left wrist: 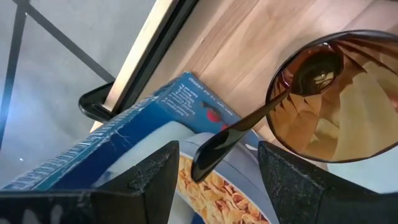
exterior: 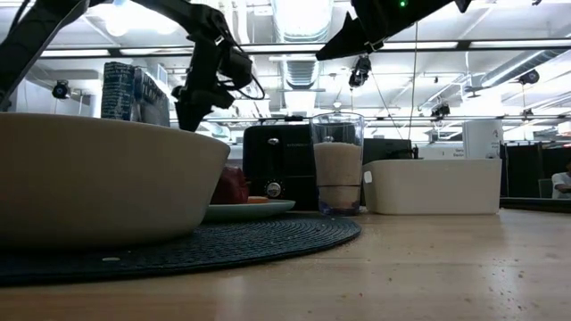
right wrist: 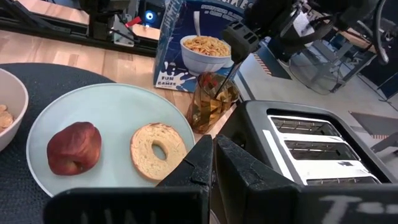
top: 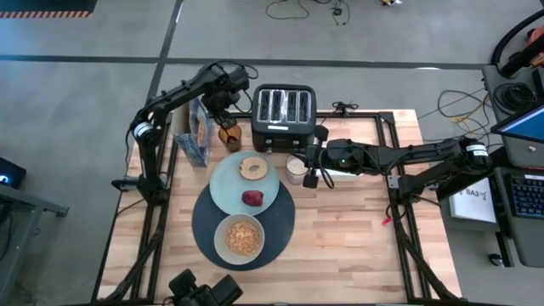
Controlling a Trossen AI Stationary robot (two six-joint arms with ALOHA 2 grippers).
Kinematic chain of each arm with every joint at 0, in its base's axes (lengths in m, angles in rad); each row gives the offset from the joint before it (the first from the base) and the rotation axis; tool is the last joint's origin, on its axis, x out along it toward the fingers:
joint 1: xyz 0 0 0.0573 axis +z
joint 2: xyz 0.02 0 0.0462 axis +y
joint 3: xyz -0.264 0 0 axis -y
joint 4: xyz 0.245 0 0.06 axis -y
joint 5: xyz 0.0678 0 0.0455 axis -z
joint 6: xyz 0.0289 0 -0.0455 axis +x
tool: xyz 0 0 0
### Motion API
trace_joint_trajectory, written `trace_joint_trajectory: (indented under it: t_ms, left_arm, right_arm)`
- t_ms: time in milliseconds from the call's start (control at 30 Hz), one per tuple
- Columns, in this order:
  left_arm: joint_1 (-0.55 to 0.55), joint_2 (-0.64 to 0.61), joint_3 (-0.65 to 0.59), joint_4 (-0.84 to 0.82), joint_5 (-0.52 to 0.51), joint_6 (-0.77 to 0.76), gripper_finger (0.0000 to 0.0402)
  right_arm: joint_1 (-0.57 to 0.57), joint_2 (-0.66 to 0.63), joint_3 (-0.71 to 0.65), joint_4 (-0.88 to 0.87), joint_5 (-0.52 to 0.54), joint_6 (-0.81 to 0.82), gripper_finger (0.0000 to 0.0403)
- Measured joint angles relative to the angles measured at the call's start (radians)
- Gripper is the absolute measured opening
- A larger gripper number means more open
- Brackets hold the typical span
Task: Arrange a breakfast setting
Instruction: Put the black spoon on the blue table mat to the right of the gray bowl
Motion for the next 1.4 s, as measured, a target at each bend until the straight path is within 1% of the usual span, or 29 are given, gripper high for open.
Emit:
trace_joint_trajectory:
  t_ms: [100,200,600,733,967,1400]
  left_arm:
    - [0.000,-0.011,-0.022,0.013,0.000,0.001,0.0197]
    - [0.000,-0.026,-0.035,0.022,-0.001,0.001,0.0181]
    - [0.000,-0.055,-0.037,0.040,-0.001,0.005,0.0049]
    - [0.000,-0.059,-0.036,0.039,0.007,0.009,0.0018]
    - [-0.001,-0.070,-0.036,0.058,0.016,0.015,0.0001]
    - [0.000,-0.143,-0.037,0.011,0.027,0.027,0.0002]
  right_arm:
    - [0.000,0.000,0.000,0.000,0.000,0.000,0.0009]
    - [0.000,0.000,0.000,0.000,0.000,0.000,0.0009]
    - [0.000,0.000,0.000,0.003,0.000,0.000,0.0009]
    - [0.000,0.000,0.000,0.003,0.000,0.000,0.0009]
    - [0.000,0.000,0.000,0.003,0.001,0.000,0.0009]
    - [0.000,0.000,0.000,0.003,0.001,0.000,0.0009]
